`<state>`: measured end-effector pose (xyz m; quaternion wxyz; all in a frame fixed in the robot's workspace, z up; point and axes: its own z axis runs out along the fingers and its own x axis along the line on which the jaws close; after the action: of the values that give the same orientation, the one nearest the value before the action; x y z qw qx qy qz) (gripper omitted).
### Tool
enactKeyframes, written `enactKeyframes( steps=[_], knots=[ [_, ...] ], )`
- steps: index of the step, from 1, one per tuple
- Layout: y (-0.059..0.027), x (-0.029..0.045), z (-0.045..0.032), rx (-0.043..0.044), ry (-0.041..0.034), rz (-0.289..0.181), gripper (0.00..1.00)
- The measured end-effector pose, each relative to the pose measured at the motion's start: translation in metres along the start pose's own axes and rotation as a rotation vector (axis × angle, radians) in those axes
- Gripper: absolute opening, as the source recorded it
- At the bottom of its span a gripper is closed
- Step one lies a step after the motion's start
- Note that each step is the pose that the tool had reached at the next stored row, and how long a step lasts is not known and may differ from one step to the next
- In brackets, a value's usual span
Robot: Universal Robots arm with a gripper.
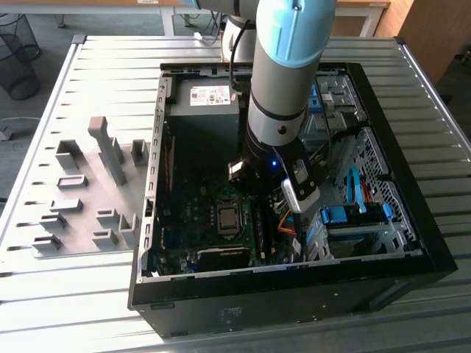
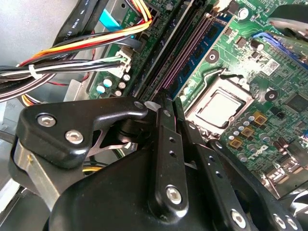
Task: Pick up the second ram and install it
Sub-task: 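Insert the second ram into the second slot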
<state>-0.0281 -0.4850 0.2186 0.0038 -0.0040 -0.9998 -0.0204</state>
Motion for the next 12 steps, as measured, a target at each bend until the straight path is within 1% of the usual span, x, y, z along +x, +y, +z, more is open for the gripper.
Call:
enactKeyframes(
  steps=[12],
  knots=[
    [0.0,-0.0013,0.0001,-0.0007,0.0001,0.003,0.14]
  ],
)
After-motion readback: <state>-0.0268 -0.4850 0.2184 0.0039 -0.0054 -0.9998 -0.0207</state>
